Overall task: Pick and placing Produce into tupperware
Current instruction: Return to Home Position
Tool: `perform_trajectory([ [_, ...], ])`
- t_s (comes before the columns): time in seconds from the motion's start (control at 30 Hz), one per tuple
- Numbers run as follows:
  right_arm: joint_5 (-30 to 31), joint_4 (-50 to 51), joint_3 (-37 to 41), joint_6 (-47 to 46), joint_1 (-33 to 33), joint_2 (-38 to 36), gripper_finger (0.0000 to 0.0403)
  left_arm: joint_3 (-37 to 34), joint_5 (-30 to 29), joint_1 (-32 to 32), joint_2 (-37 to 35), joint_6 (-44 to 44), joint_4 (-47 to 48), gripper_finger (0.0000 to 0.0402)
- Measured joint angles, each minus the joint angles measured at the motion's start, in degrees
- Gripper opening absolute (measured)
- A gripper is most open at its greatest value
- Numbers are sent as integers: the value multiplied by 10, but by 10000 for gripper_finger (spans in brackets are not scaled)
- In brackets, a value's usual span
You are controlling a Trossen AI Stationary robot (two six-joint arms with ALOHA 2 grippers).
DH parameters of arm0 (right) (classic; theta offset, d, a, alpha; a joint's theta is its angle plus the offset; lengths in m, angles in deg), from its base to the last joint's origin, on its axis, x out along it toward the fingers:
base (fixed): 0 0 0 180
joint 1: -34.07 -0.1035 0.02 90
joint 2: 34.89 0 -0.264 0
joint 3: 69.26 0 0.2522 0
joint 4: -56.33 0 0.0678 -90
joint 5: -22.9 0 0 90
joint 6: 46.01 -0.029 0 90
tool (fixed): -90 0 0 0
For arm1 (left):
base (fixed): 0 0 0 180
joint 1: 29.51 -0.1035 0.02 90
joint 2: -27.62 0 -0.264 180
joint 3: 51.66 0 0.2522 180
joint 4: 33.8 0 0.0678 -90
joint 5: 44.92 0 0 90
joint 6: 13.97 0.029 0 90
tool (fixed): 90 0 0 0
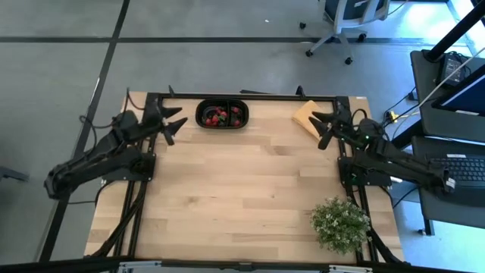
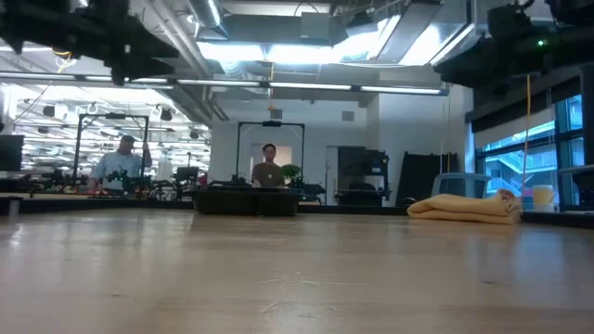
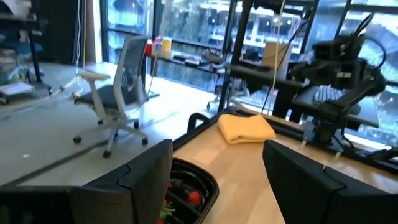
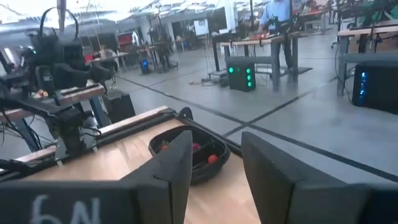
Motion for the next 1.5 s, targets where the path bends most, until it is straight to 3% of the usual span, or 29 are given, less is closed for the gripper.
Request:
perform_trajectory([
  [0.47,1,-20,85,-18,0,-120,141,-99,-7,0,-171,-43,27,244],
  [0.77,2,-47,139,-39,0,-186,141,-125,-40,0,-170,-43,41,244],
  [1.03,2,-65,149,-25,0,-186,141,-164,-46,0,-170,-61,27,244],
  [1.5,0,-6,149,-27,0,-186,141,-165,-47,0,-168,-45,27,244],
])
